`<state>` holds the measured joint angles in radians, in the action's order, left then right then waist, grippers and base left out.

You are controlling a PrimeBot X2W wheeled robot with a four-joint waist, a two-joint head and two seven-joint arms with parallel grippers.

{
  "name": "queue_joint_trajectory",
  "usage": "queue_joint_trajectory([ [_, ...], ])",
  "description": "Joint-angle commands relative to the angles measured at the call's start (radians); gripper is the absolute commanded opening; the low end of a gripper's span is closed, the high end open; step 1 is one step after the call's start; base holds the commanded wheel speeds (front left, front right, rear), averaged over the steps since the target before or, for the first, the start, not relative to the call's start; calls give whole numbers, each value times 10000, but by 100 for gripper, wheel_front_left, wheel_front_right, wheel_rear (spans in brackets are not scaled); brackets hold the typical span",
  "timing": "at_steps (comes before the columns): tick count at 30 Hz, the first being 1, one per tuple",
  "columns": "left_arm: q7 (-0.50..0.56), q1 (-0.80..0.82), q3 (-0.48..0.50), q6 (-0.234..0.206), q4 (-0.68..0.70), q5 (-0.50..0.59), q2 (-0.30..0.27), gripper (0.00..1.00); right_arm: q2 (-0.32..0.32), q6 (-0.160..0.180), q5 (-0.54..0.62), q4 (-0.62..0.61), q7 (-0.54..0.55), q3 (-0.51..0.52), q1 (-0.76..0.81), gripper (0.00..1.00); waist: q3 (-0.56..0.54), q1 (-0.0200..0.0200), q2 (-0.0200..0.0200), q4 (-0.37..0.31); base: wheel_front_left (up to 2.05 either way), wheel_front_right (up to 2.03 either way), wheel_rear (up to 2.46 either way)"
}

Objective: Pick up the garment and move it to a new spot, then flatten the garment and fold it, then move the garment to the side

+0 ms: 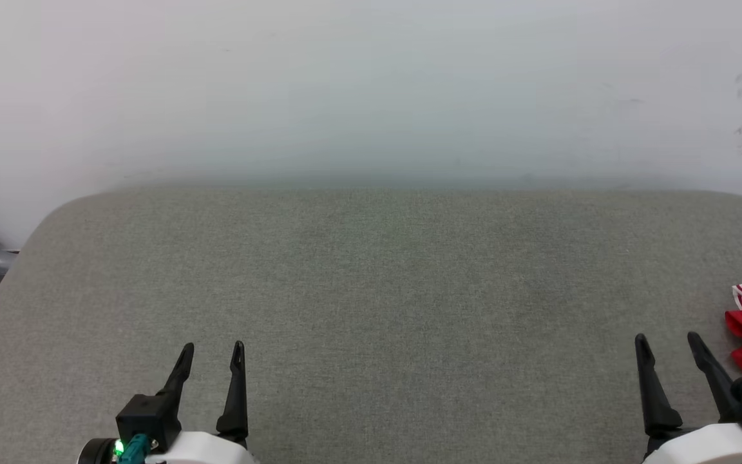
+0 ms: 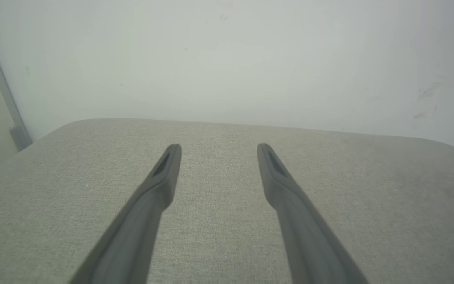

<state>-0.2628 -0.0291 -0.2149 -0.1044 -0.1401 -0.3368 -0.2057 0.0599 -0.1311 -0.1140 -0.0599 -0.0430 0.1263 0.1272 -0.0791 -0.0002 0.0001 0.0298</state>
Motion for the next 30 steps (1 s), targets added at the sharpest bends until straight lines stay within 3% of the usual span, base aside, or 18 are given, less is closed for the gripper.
queue_joint_trajectory([
  [1, -21, -115, 32, 56, -45, 89, 37, 100, -55, 8, 40, -108, 113, -29, 150, 100, -23, 2, -1, -20, 0, 0, 0],
  [21, -22, 24, 129, 314, -281, 229, 170, 100, -112, 8, 3, -438, 427, -91, 206, 100, 24, 2, -1, -74, 0, 0, 0],
  [22, 0, -54, 108, 294, -268, 174, 177, 0, -73, 0, 0, -437, 437, -96, 173, 0, 25, 2, -1, -74, 0, 0, 0],
  [25, 33, -149, 95, 312, -474, 91, 242, 0, -81, 0, -72, -163, 454, -91, 163, 0, 30, 2, -1, -74, 0, 0, 0],
  [30, 366, 8, 387, 484, -544, -989, 352, 0, -82, 0, -1322, 176, 617, -24, -122, 0, 68, 2, -1, -86, 0, 0, 0],
])
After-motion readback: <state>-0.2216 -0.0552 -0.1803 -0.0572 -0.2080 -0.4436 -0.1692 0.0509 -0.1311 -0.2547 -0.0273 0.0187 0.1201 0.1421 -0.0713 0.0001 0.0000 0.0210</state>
